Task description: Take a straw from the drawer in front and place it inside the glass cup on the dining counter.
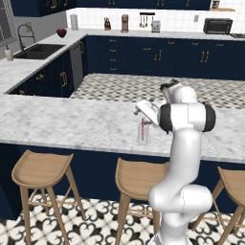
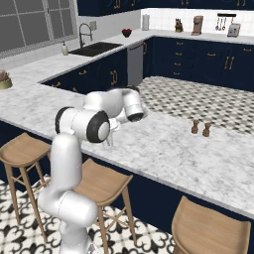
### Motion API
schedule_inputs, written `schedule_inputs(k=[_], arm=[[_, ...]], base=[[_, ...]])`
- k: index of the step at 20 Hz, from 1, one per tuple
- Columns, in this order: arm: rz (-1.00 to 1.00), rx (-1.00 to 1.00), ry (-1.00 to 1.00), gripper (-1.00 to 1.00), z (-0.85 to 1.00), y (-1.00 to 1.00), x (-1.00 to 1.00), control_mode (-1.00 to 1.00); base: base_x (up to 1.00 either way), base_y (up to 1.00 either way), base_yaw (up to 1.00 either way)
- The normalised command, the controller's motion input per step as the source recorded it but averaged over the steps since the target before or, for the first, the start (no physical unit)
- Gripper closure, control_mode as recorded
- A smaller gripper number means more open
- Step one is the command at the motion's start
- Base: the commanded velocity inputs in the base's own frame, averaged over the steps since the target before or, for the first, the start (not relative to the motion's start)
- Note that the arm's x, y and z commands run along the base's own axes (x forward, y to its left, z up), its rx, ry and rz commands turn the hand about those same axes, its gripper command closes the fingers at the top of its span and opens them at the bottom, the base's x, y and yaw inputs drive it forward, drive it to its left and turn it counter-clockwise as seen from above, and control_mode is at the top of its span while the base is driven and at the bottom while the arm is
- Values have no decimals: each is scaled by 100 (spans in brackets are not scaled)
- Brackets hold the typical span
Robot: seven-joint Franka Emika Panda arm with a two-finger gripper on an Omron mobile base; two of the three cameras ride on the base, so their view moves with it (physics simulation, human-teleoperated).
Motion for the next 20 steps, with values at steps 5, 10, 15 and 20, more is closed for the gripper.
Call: schedule_inputs(k=[5, 10, 15, 20], arm=[[0, -4, -4, -100, 89, -2, -13, -100], [0, -51, -41, -100, 82, 19, -87, -100], [1, -91, -75, -100, -1, 52, -100, -100], [0, -82, -89, -100, -46, 12, -100, -100]], base=[[0, 0, 0], [0, 0, 0], [0, 0, 0], [0, 0, 0]])
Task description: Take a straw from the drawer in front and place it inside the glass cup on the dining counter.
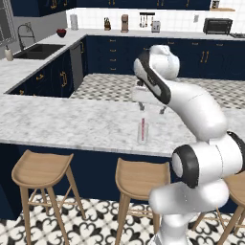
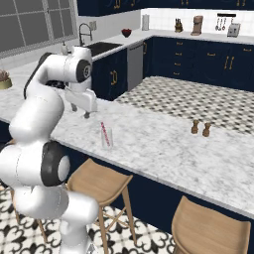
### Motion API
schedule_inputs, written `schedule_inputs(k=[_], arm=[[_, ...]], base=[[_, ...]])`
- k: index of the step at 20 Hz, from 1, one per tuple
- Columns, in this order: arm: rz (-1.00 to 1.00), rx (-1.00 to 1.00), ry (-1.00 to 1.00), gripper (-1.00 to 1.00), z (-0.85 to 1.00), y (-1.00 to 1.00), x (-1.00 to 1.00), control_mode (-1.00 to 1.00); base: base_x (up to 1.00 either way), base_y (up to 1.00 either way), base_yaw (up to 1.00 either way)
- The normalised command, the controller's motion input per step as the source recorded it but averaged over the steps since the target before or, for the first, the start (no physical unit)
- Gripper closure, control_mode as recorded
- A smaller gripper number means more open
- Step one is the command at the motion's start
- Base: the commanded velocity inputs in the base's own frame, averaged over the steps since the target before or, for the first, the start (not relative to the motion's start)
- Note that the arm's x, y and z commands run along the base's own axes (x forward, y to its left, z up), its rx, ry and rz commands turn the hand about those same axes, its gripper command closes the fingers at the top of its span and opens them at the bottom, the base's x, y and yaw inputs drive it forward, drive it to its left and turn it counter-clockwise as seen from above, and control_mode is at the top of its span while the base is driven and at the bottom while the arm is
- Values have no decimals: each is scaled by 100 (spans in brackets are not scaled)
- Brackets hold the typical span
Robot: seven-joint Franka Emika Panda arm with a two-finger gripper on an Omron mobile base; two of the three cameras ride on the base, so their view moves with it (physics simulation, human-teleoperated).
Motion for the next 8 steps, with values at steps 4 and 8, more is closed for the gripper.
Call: schedule_inputs(k=[4, 8], arm=[[0, -52, -99, -100, -65, -14, -100, -100], [0, -12, -92, -100, -96, -28, -78, -100]], base=[[0, 0, 0], [0, 0, 0]])
